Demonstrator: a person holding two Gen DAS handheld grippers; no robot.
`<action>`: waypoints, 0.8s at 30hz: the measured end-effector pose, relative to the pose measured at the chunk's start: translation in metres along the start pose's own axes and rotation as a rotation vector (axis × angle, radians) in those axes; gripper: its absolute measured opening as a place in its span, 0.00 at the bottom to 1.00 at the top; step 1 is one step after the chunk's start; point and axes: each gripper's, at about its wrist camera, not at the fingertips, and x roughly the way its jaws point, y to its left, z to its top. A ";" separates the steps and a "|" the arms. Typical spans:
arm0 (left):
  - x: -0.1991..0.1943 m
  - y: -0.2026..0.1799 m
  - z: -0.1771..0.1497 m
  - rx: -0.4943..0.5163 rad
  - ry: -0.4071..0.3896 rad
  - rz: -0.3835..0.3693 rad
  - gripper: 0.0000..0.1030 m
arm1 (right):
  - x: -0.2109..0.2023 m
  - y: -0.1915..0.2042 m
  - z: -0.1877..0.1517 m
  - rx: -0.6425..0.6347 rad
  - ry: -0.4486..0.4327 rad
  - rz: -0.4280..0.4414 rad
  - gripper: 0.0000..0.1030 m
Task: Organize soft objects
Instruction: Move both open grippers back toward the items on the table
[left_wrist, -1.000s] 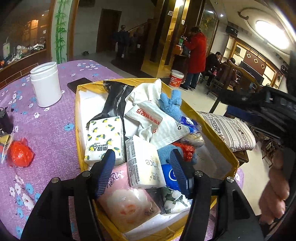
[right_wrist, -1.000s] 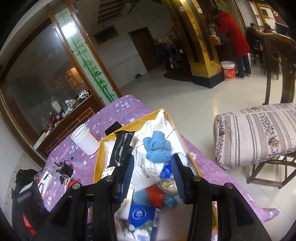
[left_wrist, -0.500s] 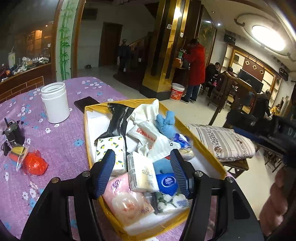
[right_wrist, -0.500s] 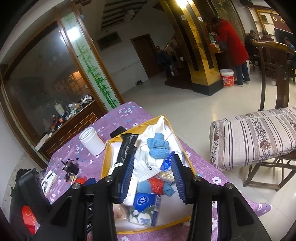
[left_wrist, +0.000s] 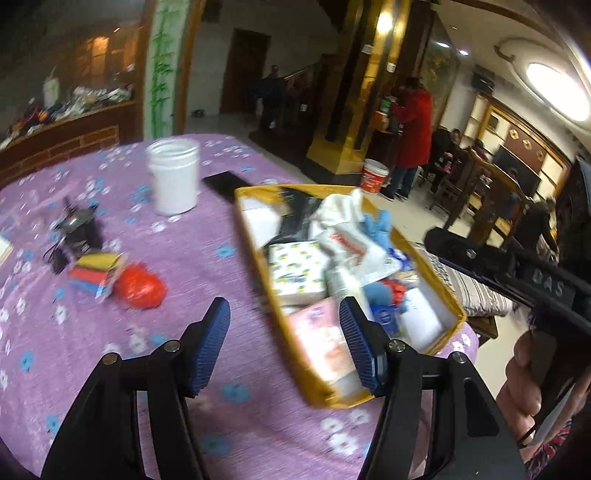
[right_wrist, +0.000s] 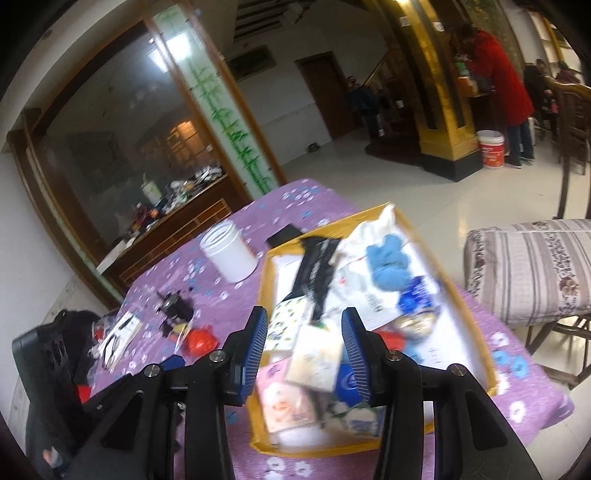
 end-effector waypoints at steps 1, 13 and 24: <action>0.000 0.012 -0.001 -0.027 0.010 0.006 0.59 | 0.003 0.005 -0.002 -0.010 0.007 0.008 0.44; 0.002 0.166 0.009 -0.368 0.151 0.154 0.58 | 0.051 0.063 -0.041 -0.156 0.147 0.101 0.44; 0.079 0.204 0.043 -0.617 0.277 0.164 0.58 | 0.068 0.072 -0.057 -0.187 0.197 0.144 0.44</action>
